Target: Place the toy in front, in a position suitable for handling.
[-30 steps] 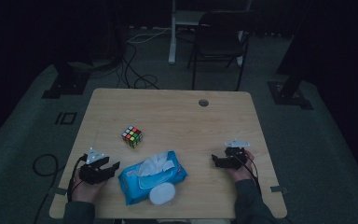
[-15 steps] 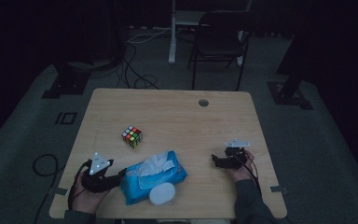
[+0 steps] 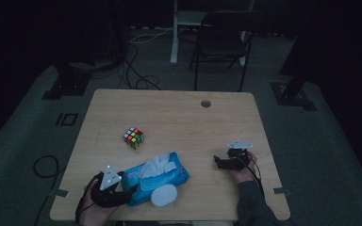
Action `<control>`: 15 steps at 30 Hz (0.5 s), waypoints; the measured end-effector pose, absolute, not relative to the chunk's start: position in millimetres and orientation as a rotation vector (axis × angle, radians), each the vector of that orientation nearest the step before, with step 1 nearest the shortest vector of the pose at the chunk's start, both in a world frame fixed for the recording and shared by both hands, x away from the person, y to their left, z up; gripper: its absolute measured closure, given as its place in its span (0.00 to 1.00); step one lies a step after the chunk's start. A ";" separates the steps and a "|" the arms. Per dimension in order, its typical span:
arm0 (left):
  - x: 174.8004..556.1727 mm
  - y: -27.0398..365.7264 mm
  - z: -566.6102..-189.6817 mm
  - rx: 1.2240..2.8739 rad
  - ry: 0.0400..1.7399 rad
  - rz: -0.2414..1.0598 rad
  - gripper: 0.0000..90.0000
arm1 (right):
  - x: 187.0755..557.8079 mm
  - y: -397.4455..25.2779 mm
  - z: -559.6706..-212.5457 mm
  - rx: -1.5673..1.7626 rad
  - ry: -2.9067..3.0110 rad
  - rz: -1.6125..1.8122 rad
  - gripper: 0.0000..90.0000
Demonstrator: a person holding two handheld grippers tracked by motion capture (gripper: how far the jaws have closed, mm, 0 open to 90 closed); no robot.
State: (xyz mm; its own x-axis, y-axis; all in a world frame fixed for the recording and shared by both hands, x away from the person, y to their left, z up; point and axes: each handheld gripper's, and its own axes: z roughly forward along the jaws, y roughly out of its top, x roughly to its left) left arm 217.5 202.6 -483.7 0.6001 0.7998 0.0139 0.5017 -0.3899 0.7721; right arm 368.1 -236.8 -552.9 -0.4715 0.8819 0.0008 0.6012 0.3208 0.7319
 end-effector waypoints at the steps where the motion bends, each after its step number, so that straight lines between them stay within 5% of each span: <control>1: 215.9 201.1 -484.0 2.074 1.022 0.499 0.33 | 368.1 -236.8 -552.9 1.314 2.192 0.955 0.15; 15: 196.8 193.2 -497.2 2.146 0.998 0.485 0.28 | 368.1 -236.8 -552.9 1.315 2.192 0.956 0.15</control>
